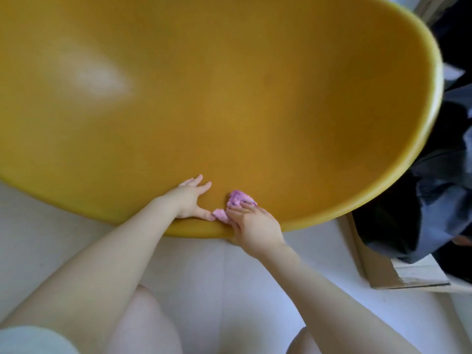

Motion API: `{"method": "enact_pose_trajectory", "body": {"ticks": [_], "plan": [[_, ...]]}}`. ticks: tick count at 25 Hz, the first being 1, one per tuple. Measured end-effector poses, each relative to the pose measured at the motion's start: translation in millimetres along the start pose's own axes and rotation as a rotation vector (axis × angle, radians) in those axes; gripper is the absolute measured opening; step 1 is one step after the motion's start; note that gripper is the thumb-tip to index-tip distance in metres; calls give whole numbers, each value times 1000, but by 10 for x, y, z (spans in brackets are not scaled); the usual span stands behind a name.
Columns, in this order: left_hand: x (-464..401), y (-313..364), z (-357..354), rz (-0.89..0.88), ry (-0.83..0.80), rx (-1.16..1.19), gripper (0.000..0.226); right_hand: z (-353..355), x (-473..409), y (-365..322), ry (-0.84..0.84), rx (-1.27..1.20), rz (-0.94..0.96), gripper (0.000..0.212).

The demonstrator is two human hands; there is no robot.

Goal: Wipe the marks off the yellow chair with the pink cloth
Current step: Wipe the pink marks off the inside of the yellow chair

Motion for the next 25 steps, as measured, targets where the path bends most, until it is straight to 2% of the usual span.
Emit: {"method": "enact_pose_trajectory", "body": {"ticks": [1, 3, 7, 9, 13, 16, 18, 19, 21, 23, 25], "plan": [[1, 6, 8, 40, -13, -33, 101, 140, 113, 187, 47, 57, -31, 23], [-17, 31, 23, 126, -50, -112, 100, 490, 325, 588, 79, 180, -143, 23], [24, 35, -20, 211, -73, -108, 96, 738, 519, 1025, -66, 291, -320, 33], [87, -12, -46, 192, -4, -8, 88, 614, 460, 798, -31, 247, -312, 35], [315, -206, 106, 79, 262, 198, 50, -69, 59, -15, -3, -7, -230, 30], [480, -615, 265, 135, 398, 219, 43, -415, -302, -696, -24, -151, -53, 39], [523, -906, 340, 178, 434, 165, 45, -446, -391, -781, -77, -146, 16, 54], [534, -1028, 362, 200, 441, 123, 48, -454, -420, -661, -93, -114, 11, 55], [549, -1195, 402, 259, 440, 5, 55, -470, -447, -215, -133, -39, -117, 48], [560, -1392, 461, 320, 448, -90, 61, -439, -468, 174, -194, -18, -327, 53], [565, -1619, 588, 355, 474, -154, 64, -457, -600, 224, -179, -68, -473, 54]]}}
Point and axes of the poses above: each hand's wrist, its own x-axis away from the middle knuckle, its own z-axis out of the back of the hand, y = z × x, the point moved 8 cm from there along -x, towards the middle knuckle, and after that the axes turned 14 degrees about z, right-handed, at the moved point
